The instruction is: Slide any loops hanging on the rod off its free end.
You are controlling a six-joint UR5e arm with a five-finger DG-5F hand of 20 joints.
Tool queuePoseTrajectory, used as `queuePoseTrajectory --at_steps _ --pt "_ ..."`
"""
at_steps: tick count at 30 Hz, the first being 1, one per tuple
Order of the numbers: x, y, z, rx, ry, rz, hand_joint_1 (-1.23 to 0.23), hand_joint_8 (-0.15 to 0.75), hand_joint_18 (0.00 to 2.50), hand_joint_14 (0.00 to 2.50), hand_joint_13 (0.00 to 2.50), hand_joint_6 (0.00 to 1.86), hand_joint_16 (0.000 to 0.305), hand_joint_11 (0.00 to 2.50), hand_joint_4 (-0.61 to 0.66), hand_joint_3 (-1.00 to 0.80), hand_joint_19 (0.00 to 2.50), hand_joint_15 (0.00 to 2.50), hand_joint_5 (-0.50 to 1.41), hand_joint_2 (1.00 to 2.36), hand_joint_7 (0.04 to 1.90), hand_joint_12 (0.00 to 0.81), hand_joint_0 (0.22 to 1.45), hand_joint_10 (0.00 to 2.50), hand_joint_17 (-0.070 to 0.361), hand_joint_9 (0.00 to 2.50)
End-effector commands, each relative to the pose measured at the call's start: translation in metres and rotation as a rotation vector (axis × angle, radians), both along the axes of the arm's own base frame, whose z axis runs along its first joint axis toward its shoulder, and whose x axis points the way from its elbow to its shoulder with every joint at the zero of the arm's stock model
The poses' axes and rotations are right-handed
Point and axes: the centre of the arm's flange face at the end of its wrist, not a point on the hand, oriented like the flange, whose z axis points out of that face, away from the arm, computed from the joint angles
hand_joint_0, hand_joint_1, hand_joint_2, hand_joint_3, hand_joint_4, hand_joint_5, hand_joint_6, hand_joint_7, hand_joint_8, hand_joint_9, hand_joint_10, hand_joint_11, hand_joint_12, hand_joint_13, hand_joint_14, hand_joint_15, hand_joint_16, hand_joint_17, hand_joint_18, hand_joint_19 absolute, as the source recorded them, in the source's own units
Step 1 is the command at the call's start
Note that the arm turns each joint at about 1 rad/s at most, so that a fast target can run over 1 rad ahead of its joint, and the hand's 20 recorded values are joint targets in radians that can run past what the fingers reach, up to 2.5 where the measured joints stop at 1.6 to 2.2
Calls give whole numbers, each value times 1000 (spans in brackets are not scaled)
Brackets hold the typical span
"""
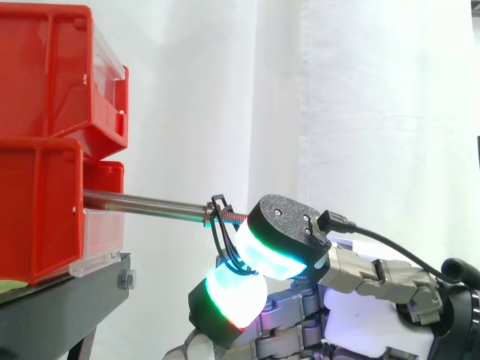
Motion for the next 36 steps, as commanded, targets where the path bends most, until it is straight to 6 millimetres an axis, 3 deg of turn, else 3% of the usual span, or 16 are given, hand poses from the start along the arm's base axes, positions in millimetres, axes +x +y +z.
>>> queuePoseTrajectory --at_steps 1,8,17,21,36 --pt "0 -1 0 3 -2 -5 -621 329 632 4 530 869 49 797 203 -99 369 99 -187 1019 1111 343 601 17 111 932" --pt "0 2 0 5 2 -9 -628 350 678 4 572 861 52 805 167 -73 354 102 -174 1018 1142 356 597 18 117 1002" --pt "1 2 0 12 -2 -26 -690 306 627 4 532 862 47 893 77 -196 352 104 -193 1021 1092 331 648 20 105 913" --pt "2 2 3 13 -8 -28 -686 311 641 4 556 866 46 897 38 -209 368 110 -176 1020 1187 326 626 20 104 984" --pt "7 5 18 16 -5 -20 -686 316 700 5 615 877 48 873 4 -115 380 132 -160 1020 1237 330 615 20 107 1067"
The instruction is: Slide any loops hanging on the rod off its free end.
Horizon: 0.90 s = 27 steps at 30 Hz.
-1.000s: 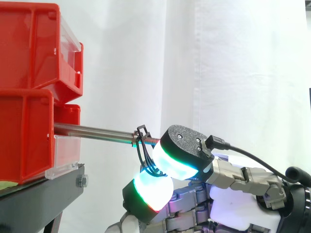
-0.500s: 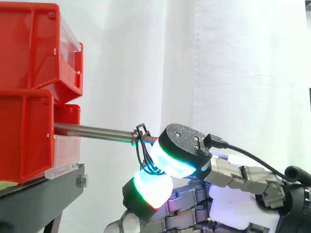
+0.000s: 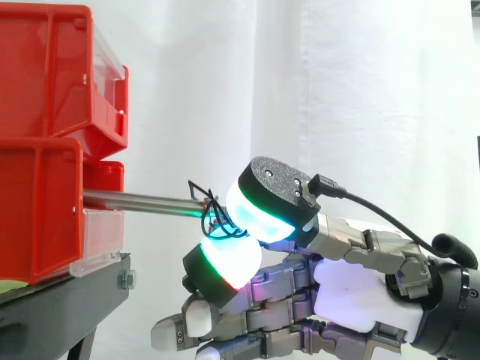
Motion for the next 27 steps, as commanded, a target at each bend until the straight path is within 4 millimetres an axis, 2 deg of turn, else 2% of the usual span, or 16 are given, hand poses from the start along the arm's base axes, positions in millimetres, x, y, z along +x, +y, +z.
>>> queuePoseTrajectory --at_steps 1,7,10,11,15,18,21,27 --pt "-3 0 0 -6 44 5 -686 316 700 5 617 876 48 872 5 -115 380 133 -160 1020 1239 330 615 20 107 1066" --pt "-9 -3 5 -11 109 15 -690 319 706 4 617 877 48 840 9 -114 386 126 -159 1020 1229 331 615 20 108 1060" --pt "-22 -4 1 -15 148 19 -691 318 707 5 617 877 48 834 9 -118 383 129 -159 1020 1230 332 616 20 108 1060" --pt "-32 -3 -7 -19 165 22 -692 318 708 5 618 876 48 835 7 -118 376 129 -159 1020 1240 332 616 20 108 1062" --pt "-40 -5 -5 -11 138 7 -692 318 709 5 618 877 48 830 6 -117 378 132 -159 1019 1229 332 616 22 108 1058" --pt "-43 -6 0 -2 121 -4 -693 317 708 5 619 876 48 834 6 -118 383 129 -159 1019 1231 332 616 20 107 1060" --pt "-45 -10 16 4 108 -7 -692 321 708 4 621 876 48 832 7 -115 382 126 -159 1019 1230 331 615 20 108 1061" --pt "-53 -13 32 -2 161 -11 -694 327 716 6 624 876 48 831 8 -116 383 129 -159 1020 1231 332 615 19 108 1064"
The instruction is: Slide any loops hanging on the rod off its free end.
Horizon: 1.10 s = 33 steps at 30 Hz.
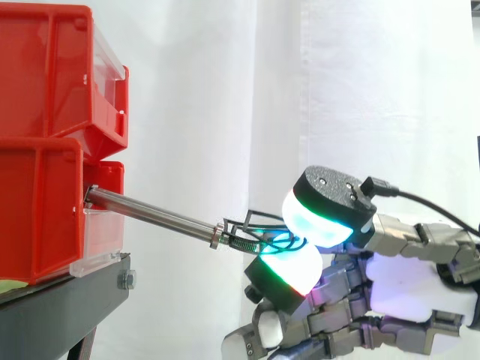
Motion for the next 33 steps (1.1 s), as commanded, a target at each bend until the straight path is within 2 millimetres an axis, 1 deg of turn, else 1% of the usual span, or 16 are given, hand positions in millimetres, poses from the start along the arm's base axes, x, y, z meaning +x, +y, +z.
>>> queuePoseTrajectory --at_steps 1,5,6,7,8,9,10,12,14,15,20,22,25,27,31,33 --pt "-5 -2 11 -3 32 -2 -694 324 715 5 625 876 48 833 7 -114 383 130 -159 1019 1230 333 614 19 108 1064" --pt "-12 -4 10 -4 57 -3 -694 323 715 5 626 876 48 824 11 -114 380 130 -159 1019 1220 333 614 21 108 1065" --pt "-15 -4 14 -2 56 -5 -695 324 717 5 627 876 48 820 15 -115 379 127 -159 1019 1228 333 614 20 109 1066" --pt "-19 -5 12 -2 63 -5 -695 325 717 4 628 876 48 828 12 -116 383 127 -159 1019 1220 334 614 20 108 1065" --pt "-22 -6 16 0 61 -7 -696 323 718 5 628 874 48 822 2 -119 373 127 -159 1020 1237 333 615 20 108 1064" --pt "-29 -6 18 2 66 -19 -699 321 710 5 624 875 47 839 -6 -126 381 126 -161 1020 1246 330 621 20 106 1058" --pt "-29 -6 18 2 66 -19 -704 313 696 5 617 880 47 829 -24 -127 370 126 -170 1022 1243 326 627 21 105 1033" --pt "-43 -9 38 13 66 -60 -712 300 689 4 602 887 47 831 -33 -136 359 121 -177 1022 1233 327 635 21 105 1002" --pt "-47 -10 45 16 84 -64 -733 300 680 4 581 891 47 833 -29 -172 350 113 -188 1021 1190 327 647 21 105 974" --pt "-48 -10 47 17 89 -64 -737 297 680 4 577 891 47 827 -21 -187 352 111 -190 1020 1177 326 651 21 105 966" --pt "-49 -12 45 28 95 -90 -769 290 676 4 571 885 47 819 -8 -268 345 96 -193 1016 1123 325 665 22 105 953" --pt "-48 -13 47 38 79 -107 -763 285 679 4 581 883 46 816 0 -265 351 105 -193 1018 1122 326 660 21 104 962" --pt "-47 -10 49 44 60 -124 -743 284 677 3 585 873 46 732 3 -272 360 93 -187 1018 1137 322 646 20 103 980" --pt "-47 -10 49 45 57 -125 -730 281 679 3 586 870 46 626 11 -308 360 85 -185 1015 1113 319 640 20 103 960" --pt "-46 -7 48 45 57 -122 -708 272 672 3 584 812 45 563 11 -347 368 76 -173 1012 1192 317 632 16 102 945" --pt "-46 -6 48 44 57 -119 -701 268 669 4 586 796 45 540 8 -340 368 76 -166 1013 1155 315 628 18 102 937"
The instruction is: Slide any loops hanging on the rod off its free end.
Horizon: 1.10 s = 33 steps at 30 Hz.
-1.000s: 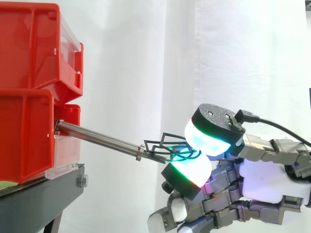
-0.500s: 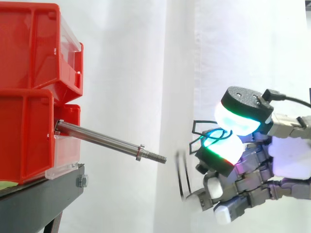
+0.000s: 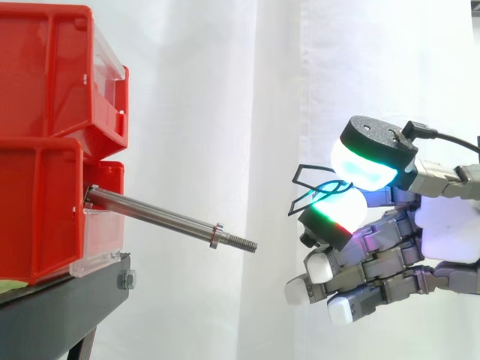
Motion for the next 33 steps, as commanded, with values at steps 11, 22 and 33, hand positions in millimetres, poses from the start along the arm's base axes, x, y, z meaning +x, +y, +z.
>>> queuePoseTrajectory --at_steps 11,22,33 --pt "1 4 1 2 -10 -7 -719 265 677 3 588 643 45 544 41 -260 371 79 -128 1017 1278 312 632 16 102 936" --pt "2 4 1 4 -18 -10 -688 280 676 3 589 595 45 622 69 -231 373 88 -117 1019 1353 319 632 19 102 960" --pt "1 6 2 6 -16 -10 -658 324 724 4 620 837 52 734 148 -108 375 105 -166 1015 1148 351 591 17 117 1059"
